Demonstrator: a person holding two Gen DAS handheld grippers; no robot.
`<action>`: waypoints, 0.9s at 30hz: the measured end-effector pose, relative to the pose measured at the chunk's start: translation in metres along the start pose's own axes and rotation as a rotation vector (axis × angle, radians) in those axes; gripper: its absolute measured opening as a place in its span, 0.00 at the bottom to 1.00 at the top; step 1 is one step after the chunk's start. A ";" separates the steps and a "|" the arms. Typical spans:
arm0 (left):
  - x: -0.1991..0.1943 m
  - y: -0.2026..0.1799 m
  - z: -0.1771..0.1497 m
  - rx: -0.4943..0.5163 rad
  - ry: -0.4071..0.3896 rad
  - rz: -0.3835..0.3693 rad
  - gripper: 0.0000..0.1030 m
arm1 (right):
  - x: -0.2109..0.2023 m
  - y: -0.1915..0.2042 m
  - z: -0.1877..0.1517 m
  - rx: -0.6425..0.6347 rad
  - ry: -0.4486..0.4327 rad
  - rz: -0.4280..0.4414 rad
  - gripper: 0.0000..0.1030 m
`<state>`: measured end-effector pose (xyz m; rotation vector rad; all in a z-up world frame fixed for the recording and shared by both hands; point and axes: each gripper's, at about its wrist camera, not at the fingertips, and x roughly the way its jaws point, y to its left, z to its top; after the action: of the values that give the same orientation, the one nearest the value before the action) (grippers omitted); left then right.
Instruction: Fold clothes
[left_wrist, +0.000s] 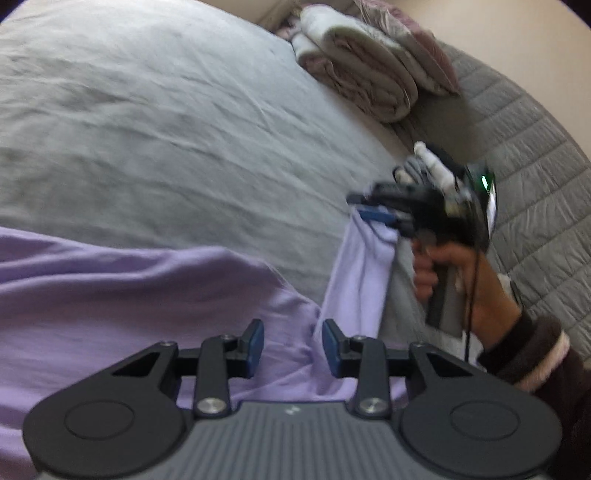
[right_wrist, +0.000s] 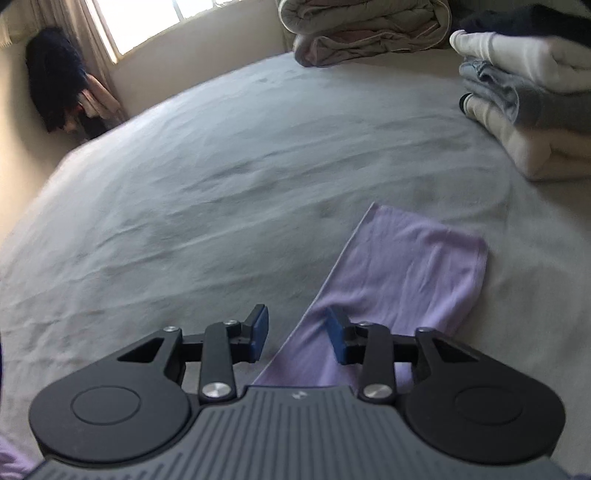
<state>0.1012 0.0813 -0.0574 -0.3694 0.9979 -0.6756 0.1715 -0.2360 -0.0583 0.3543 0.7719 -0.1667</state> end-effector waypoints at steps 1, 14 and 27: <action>0.004 -0.002 -0.001 0.006 0.012 0.002 0.34 | 0.003 -0.001 0.002 -0.003 0.001 -0.018 0.25; 0.010 -0.014 -0.004 0.066 0.032 0.003 0.32 | -0.049 -0.049 0.007 0.091 -0.051 -0.001 0.00; -0.006 -0.044 -0.018 0.219 0.056 -0.042 0.32 | -0.143 -0.123 -0.032 0.269 -0.057 0.018 0.00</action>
<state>0.0680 0.0527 -0.0374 -0.1804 0.9605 -0.8281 0.0152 -0.3354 -0.0093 0.6090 0.6908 -0.2641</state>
